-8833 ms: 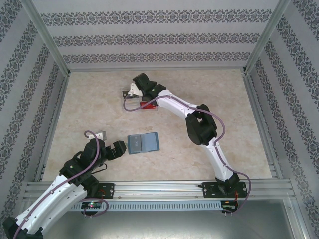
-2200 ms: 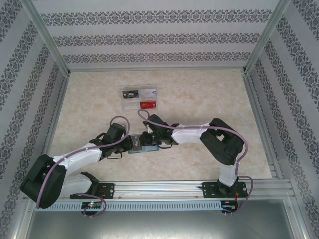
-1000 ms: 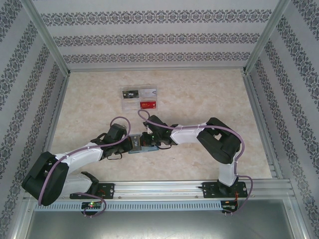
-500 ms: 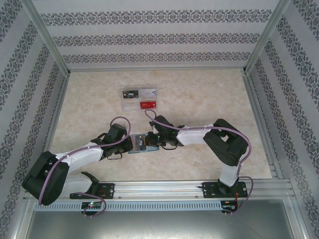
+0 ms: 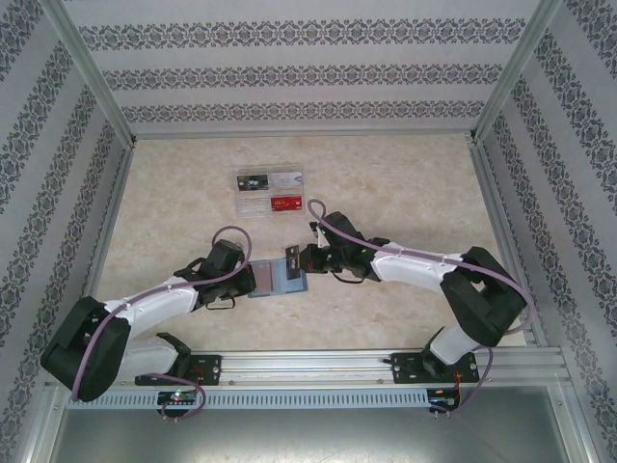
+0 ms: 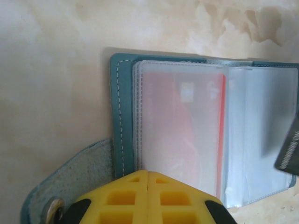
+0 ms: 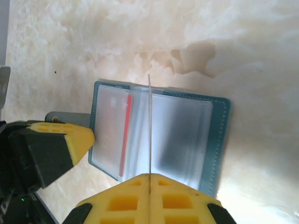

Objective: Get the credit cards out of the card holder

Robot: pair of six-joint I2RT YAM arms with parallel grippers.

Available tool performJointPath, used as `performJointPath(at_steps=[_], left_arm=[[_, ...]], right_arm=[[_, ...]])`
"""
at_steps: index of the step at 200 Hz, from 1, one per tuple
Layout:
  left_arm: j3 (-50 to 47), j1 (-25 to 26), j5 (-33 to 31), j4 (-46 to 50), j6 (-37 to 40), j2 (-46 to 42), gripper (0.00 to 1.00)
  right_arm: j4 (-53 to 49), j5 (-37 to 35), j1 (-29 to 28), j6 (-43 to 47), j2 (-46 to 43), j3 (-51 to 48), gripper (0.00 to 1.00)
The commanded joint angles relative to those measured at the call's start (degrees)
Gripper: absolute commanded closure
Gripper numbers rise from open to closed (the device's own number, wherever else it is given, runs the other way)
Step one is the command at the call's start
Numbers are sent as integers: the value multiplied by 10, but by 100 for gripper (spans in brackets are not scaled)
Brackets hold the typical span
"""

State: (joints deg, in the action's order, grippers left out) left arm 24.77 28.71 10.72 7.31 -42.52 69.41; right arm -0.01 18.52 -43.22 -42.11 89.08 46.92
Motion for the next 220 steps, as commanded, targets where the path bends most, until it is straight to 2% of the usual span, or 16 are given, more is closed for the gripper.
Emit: performJointPath(at_steps=[1, 11, 38, 62, 72, 90, 102, 139, 186, 220], left_arm=[[18, -6, 6, 25, 12, -31, 100], [17, -8, 11, 24, 10, -46, 94], [14, -7, 11, 36, 8, -97, 68], [10, -7, -1, 60, 1, -148, 49], [8, -6, -5, 69, -2, -168, 39], [5, -7, -17, 93, -11, -206, 11], [6, -7, -32, 116, -17, -229, 2], [10, -8, -104, 205, -46, -316, 0], [33, -7, -207, 344, -79, -435, 0], [32, -8, -223, 380, -91, -493, 0]], right_arm=[[-86, -36, 0, 96, -38, 38, 100], [-123, -62, -1, 136, -47, 63, 100], [-183, -113, -4, 240, -49, 134, 100], [-212, -171, -17, 372, -19, 200, 100], [-222, -184, -22, 439, 0, 231, 100], [-229, -206, -27, 516, 34, 282, 100], [-226, -220, -30, 559, 55, 313, 100], [-235, -290, -41, 691, 145, 427, 100], [-251, -304, -42, 819, 253, 560, 100], [-270, -330, -41, 903, 322, 642, 100]])
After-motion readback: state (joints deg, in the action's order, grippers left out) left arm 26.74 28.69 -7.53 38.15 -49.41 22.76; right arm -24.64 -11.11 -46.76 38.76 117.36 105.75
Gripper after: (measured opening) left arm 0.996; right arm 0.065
